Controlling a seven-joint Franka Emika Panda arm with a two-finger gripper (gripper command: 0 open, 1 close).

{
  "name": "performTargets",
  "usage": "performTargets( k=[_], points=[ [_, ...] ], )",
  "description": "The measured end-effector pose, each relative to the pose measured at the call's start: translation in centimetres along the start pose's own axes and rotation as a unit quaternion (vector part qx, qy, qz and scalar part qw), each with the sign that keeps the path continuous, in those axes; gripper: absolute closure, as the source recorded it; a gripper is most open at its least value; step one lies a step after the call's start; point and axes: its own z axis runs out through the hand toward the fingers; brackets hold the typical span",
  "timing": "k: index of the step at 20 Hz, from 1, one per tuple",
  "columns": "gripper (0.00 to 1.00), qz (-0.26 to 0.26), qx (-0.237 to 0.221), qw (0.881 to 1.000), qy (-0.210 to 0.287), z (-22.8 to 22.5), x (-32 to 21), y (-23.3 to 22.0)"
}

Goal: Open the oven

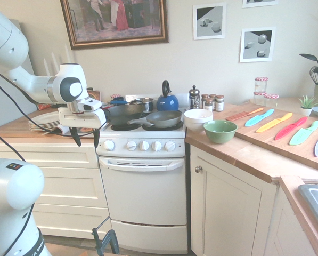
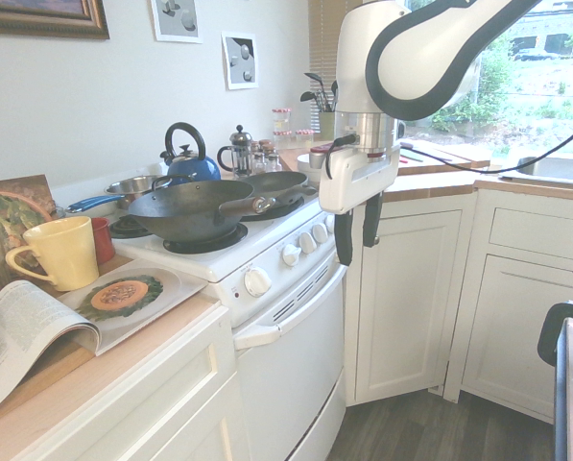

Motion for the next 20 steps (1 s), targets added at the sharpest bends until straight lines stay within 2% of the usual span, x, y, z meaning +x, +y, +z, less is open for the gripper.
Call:
performTargets(
  k=[3, 7, 11, 15, 20],
  points=[
    [0.00, 0.005, -0.001, 1.000, -0.001, 0.2, 0.4, 0.3],
    [0.00, 0.045, -0.024, 0.999, 0.012, 3.2, 2.8, 1.6],
    [0.00, 0.059, 0.009, 0.997, 0.056, 8.4, 5.4, 1.4],
    [0.00, 0.070, 0.029, 0.994, 0.078, 14.4, 7.5, 1.7],
    [0.00, 0.080, 0.045, 0.990, 0.106, 15.9, 11.6, -0.8]
  ],
)
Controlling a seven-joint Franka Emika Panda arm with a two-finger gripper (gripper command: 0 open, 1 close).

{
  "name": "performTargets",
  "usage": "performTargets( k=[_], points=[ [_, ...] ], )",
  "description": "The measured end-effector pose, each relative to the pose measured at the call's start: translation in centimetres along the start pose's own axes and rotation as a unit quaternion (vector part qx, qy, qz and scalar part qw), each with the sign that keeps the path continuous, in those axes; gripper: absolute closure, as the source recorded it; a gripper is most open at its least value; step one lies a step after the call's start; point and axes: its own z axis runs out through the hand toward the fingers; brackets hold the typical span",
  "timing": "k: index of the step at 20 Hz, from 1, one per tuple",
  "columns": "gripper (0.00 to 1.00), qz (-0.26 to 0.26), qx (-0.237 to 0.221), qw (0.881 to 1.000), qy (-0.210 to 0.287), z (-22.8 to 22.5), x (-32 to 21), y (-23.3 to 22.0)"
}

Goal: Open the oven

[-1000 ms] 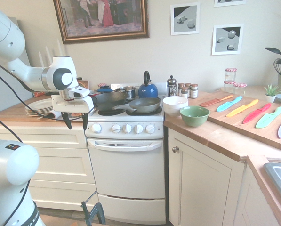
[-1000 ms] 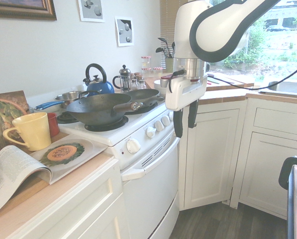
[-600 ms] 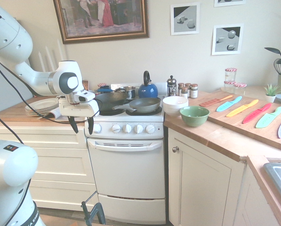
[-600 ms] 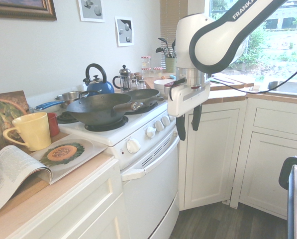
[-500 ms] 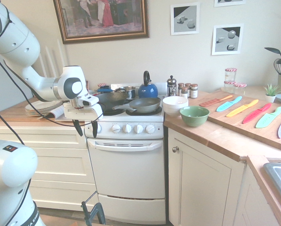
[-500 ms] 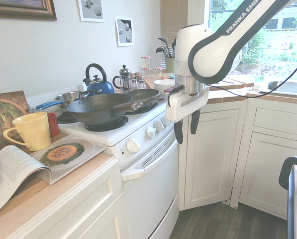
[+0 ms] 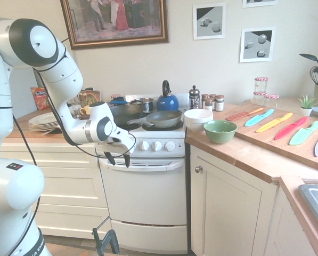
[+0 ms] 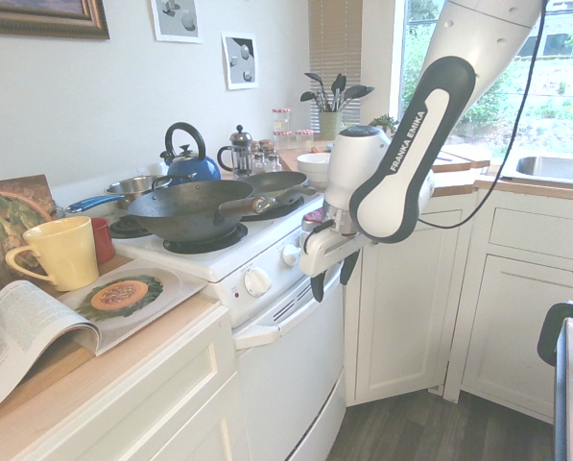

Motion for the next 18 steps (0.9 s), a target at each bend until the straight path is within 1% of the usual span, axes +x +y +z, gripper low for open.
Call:
performTargets(
  k=[5, 9, 14, 18],
  points=[
    [0.00, 0.003, 0.003, 1.000, 0.003, 2.5, 2.0, -2.2],
    [0.00, -0.005, 0.002, 1.000, 0.002, 5.5, 2.0, -3.8],
    [0.00, -0.026, 0.000, 1.000, 0.005, 7.1, 2.3, -3.3],
    [0.00, -0.041, 0.017, 0.999, 0.022, 8.4, 1.8, -2.0]
  ],
)
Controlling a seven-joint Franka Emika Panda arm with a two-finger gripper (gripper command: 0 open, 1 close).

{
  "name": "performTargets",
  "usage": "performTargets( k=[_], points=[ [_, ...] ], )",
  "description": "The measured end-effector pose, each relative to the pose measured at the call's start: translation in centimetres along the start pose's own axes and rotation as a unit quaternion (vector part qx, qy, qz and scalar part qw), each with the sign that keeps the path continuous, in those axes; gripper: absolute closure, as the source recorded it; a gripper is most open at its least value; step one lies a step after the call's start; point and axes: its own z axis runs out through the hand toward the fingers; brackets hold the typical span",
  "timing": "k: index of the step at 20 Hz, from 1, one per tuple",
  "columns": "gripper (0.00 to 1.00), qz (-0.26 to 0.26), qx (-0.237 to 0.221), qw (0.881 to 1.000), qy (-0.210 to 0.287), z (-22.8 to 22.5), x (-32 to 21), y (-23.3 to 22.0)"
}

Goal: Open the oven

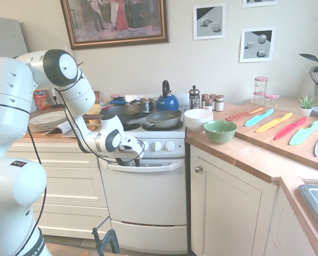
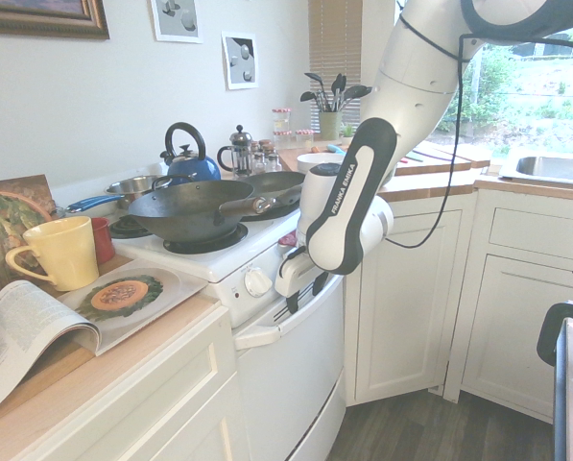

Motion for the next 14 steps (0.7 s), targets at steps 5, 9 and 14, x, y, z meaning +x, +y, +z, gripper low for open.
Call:
performTargets(
  k=[5, 9, 14],
  points=[
    [0.00, 0.016, -0.022, 1.000, -0.015, 1.5, -4.2, 5.4],
    [0.00, 0.018, -0.042, 0.998, -0.035, 2.2, -9.2, 11.8],
    [0.00, 0.029, -0.045, 0.997, -0.049, 0.2, -9.8, 14.8]
  ],
)
